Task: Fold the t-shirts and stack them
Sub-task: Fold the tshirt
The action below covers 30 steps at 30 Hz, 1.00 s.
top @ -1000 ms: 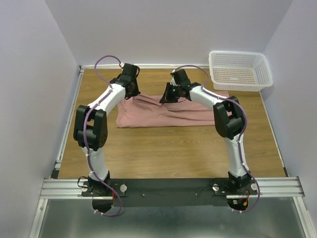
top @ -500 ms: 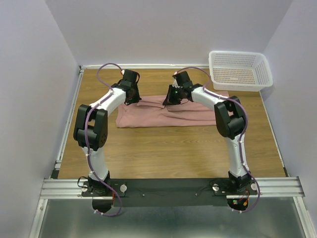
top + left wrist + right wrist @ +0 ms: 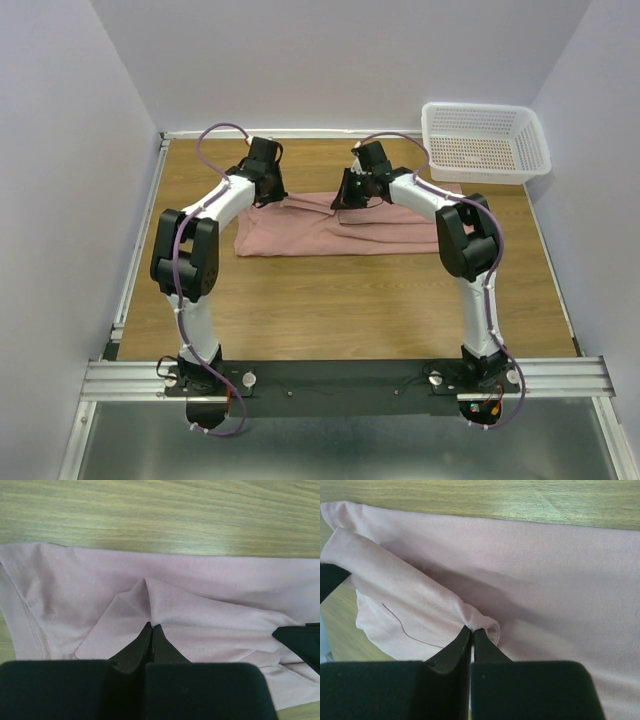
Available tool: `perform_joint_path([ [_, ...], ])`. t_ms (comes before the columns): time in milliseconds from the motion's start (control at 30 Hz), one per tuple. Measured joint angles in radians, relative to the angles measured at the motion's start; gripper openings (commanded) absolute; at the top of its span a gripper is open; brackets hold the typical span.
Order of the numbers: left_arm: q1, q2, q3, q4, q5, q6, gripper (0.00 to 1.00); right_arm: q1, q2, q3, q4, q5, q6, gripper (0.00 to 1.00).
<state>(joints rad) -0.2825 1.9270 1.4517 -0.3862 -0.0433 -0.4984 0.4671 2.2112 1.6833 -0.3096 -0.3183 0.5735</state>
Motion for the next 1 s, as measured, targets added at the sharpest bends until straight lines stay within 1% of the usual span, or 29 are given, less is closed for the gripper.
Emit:
perform_joint_path([
  [167,0.000,-0.002,-0.016,-0.003,-0.002,-0.021,0.00,0.000,0.000,0.000,0.000,-0.001,-0.005,0.10],
  [433,0.000,-0.022,-0.107,-0.007,0.008,-0.063,0.00,0.000,-0.005,-0.010,-0.005,-0.021,-0.026,0.11],
  [867,0.000,-0.030,-0.114,-0.021,0.024,-0.080,0.00,0.000,-0.008,-0.019,-0.033,-0.046,-0.045,0.12],
  [1000,0.000,-0.032,-0.120,-0.031,0.030,-0.087,0.01,0.000,-0.014,-0.019,-0.045,-0.046,-0.052,0.17],
])
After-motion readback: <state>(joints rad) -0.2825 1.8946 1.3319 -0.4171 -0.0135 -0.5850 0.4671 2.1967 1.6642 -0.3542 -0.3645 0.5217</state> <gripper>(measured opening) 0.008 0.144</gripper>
